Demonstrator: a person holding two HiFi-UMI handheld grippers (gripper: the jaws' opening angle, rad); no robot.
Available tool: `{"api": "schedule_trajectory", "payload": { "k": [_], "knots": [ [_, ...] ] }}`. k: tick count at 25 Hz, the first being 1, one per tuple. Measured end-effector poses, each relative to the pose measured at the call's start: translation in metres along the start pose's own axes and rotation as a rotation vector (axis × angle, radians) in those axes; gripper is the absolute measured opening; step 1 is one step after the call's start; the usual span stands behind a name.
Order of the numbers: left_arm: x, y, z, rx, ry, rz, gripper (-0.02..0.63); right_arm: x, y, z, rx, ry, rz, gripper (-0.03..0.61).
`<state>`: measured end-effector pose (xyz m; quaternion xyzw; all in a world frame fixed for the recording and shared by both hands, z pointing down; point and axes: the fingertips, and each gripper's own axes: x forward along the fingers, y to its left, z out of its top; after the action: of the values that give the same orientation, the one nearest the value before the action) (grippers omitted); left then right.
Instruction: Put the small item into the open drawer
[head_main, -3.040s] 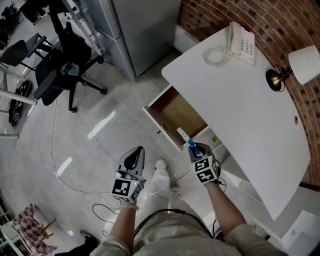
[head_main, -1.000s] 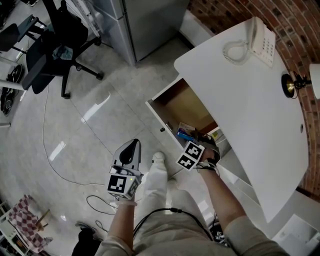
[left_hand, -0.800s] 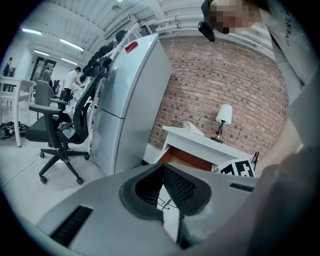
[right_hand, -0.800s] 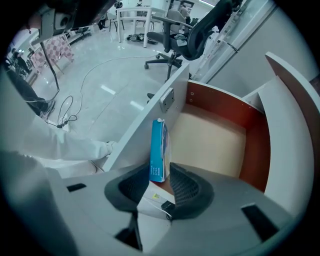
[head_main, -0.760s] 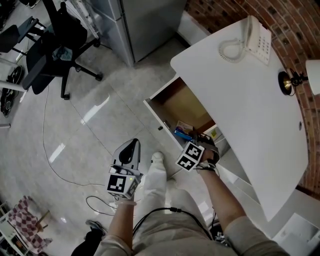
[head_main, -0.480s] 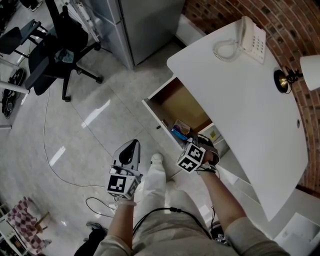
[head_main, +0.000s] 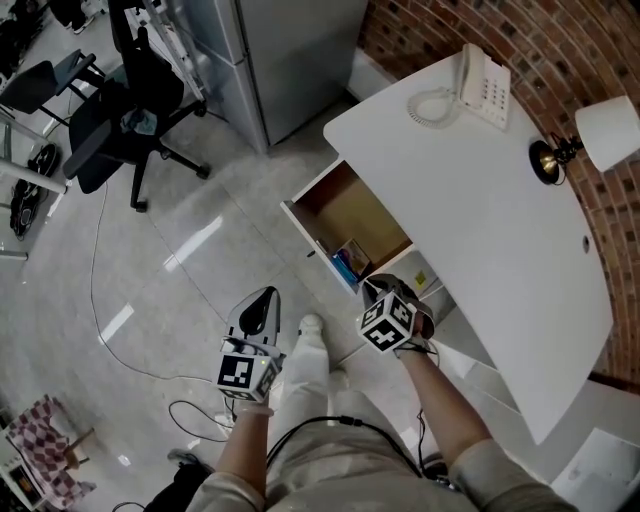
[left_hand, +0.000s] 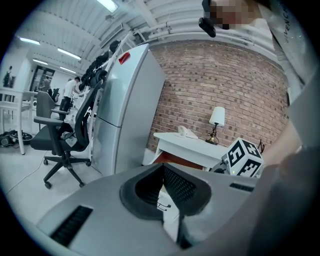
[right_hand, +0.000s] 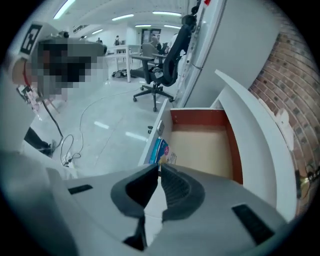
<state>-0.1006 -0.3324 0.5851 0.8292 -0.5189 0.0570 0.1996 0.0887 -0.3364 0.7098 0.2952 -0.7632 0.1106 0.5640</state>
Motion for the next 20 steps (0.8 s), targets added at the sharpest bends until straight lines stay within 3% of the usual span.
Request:
{"api": "schedule_trajectory", "payload": {
  "k": [3, 9, 15, 20],
  "knots": [
    [-0.009, -0.005, 0.006, 0.011, -0.018, 0.012, 0.005, -0.023, -0.001, 0.010, 0.085, -0.088, 0.007, 0.006],
    [-0.032, -0.020, 0.017, 0.042, -0.042, 0.025, 0.005, -0.074, 0.001, 0.027, 0.156, -0.274, 0.011, 0.005],
    [-0.060, -0.043, 0.030, 0.069, -0.074, 0.042, 0.005, -0.134, 0.013, 0.032, 0.197, -0.488, 0.042, 0.005],
    [-0.085, -0.060, 0.042, 0.085, -0.112, 0.063, 0.005, -0.174, 0.016, 0.022, 0.214, -0.589, 0.020, 0.005]
  ]
}}
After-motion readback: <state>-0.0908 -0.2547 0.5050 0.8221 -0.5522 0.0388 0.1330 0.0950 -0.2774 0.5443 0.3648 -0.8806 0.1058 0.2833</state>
